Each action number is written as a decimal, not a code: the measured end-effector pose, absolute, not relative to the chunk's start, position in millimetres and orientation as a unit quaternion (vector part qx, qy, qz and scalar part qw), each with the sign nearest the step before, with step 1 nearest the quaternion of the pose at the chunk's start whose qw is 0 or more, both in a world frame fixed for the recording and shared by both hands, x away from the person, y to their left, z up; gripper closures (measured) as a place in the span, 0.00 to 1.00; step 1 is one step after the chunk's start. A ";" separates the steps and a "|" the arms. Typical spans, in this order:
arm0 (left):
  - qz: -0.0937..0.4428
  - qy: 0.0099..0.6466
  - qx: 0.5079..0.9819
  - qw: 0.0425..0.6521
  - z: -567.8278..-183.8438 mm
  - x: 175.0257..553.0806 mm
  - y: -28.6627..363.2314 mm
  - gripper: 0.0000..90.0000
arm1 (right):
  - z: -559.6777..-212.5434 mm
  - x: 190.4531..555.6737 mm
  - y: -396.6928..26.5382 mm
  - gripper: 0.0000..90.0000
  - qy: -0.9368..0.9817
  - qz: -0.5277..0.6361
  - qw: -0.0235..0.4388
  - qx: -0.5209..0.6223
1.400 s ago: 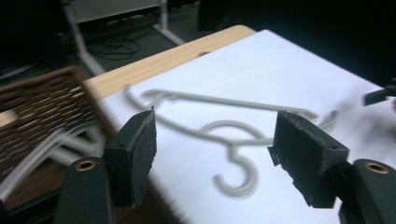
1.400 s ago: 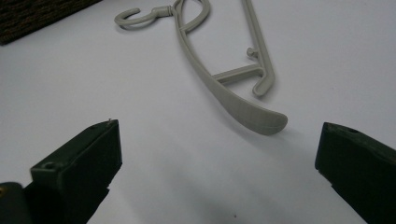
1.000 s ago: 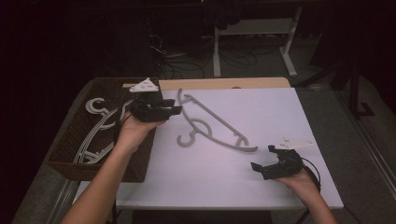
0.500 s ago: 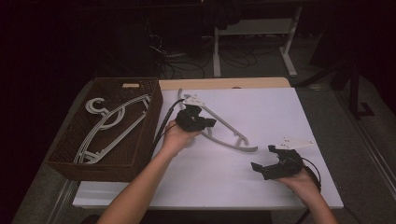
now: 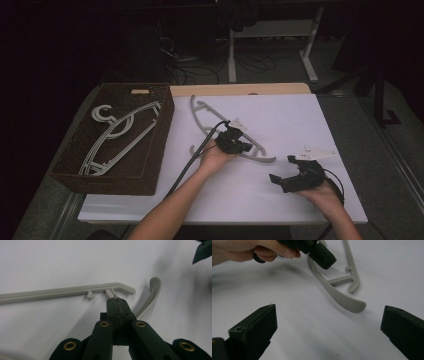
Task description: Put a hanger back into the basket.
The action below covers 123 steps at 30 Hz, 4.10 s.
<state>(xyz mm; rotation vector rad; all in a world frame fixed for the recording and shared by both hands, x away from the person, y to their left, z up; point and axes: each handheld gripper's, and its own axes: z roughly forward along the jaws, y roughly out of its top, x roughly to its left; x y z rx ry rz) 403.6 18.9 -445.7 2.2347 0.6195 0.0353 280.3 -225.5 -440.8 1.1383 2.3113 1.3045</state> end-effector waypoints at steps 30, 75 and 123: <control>-0.024 0.204 0.911 0.357 -441.8 325.5 99.6 1.00 | -440.7 279.6 -223.8 0.00 0.796 0.443 0.130 0.392; 0.059 0.305 0.847 0.431 -434.6 327.3 151.7 0.28 | -446.8 482.6 -24.0 0.73 0.845 0.316 0.084 0.422; 0.058 0.301 0.849 0.430 -434.7 326.6 148.8 0.29 | -423.9 400.7 -194.9 0.99 0.822 0.295 0.143 0.464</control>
